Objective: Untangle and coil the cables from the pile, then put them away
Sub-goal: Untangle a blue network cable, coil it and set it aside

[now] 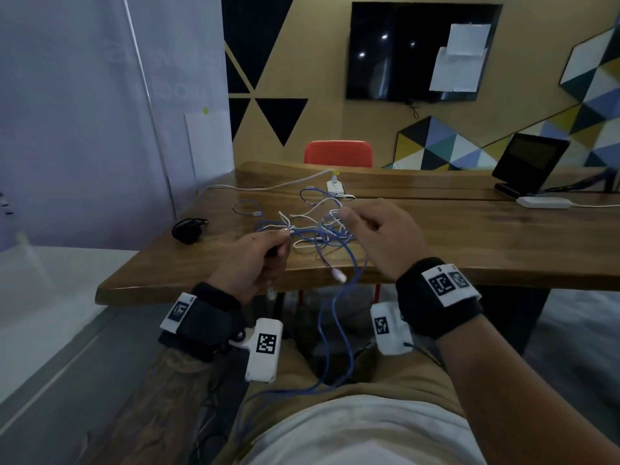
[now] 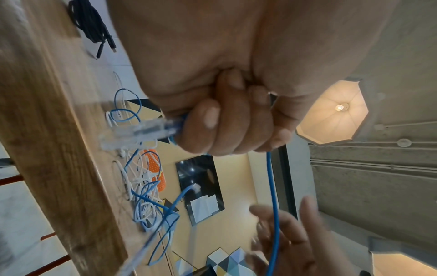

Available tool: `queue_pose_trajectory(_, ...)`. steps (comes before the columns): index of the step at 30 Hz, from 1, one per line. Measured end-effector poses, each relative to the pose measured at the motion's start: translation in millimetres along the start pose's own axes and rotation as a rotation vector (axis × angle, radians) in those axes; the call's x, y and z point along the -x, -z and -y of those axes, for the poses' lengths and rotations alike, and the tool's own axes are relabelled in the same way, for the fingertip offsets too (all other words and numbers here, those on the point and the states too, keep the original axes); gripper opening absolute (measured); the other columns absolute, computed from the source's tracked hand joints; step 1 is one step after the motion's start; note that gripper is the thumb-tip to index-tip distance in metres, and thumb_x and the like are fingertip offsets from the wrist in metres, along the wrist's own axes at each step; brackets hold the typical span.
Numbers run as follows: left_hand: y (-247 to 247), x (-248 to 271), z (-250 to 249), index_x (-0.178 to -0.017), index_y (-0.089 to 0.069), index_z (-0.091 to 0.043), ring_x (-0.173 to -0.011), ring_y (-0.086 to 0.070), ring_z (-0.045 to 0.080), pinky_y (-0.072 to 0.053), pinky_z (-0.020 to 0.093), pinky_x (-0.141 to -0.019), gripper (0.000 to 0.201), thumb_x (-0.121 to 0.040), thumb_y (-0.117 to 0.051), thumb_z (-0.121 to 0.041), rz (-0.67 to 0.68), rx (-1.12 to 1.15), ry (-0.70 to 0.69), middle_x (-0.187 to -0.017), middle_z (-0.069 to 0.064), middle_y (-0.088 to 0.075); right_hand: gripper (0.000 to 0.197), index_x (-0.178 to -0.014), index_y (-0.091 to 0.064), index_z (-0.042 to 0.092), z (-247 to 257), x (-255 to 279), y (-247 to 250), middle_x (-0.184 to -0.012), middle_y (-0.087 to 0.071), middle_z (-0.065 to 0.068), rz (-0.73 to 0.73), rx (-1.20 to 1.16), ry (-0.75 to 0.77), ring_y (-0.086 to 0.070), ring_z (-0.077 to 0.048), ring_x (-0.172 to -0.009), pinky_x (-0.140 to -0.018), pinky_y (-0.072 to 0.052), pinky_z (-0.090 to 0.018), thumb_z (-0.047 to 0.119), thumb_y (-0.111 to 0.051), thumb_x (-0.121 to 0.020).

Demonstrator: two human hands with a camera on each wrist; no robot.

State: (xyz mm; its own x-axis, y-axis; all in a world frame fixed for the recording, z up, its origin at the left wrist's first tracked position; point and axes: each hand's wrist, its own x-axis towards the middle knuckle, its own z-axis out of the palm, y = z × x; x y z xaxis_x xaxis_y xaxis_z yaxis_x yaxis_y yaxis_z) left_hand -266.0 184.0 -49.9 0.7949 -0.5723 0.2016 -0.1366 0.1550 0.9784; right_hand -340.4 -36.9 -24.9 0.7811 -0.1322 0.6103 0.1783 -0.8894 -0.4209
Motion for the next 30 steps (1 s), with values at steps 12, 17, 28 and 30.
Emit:
queue_pose_trajectory(12,-20,8,4,-0.066,-0.051,-0.013,-0.045,-0.016,0.012,-0.010,0.029,-0.050,0.036,-0.097,-0.043,-0.028,0.069,0.054,0.114,-0.052,-0.004,-0.020,0.011,-0.097,-0.074,0.012,7,4,-18,-0.090,-0.074,-0.001,0.052,-0.555,-0.052,-0.067,-0.011,-0.085,-0.081,-0.053,-0.025,0.017,-0.065,-0.096)
queue_pose_trajectory(17,-24,11,4,-0.073,-0.049,-0.013,-0.047,-0.012,0.010,-0.018,0.024,-0.045,0.021,-0.086,-0.035,-0.023,0.291,0.572,0.181,-0.056,-0.006,-0.015,0.012,-0.101,-0.077,0.027,-11,14,-49,-0.092,-0.074,0.009,0.075,-0.552,-0.124,-0.065,-0.006,-0.088,-0.089,-0.054,-0.036,0.028,-0.067,-0.095)
queue_pose_trajectory(28,-3,0,40,-0.090,-0.057,-0.010,-0.064,-0.058,0.014,-0.045,0.035,-0.097,0.026,-0.102,-0.035,-0.016,-0.157,0.978,0.072,-0.073,0.001,-0.054,0.019,-0.095,-0.060,0.025,15,49,-80,-0.083,-0.069,-0.012,0.884,-0.564,-0.211,-0.062,-0.025,-0.072,-0.071,-0.051,-0.031,0.013,-0.049,-0.104)
queue_pose_trajectory(30,-4,0,48,-0.092,-0.058,-0.009,-0.073,-0.068,0.017,-0.048,0.038,-0.101,0.028,-0.104,-0.033,-0.016,-0.206,0.922,0.061,-0.078,0.005,-0.065,0.019,-0.089,-0.060,0.024,21,49,-73,-0.080,-0.069,-0.011,0.911,-0.489,-0.177,-0.062,-0.021,-0.066,-0.067,-0.051,-0.026,0.014,-0.052,-0.102)
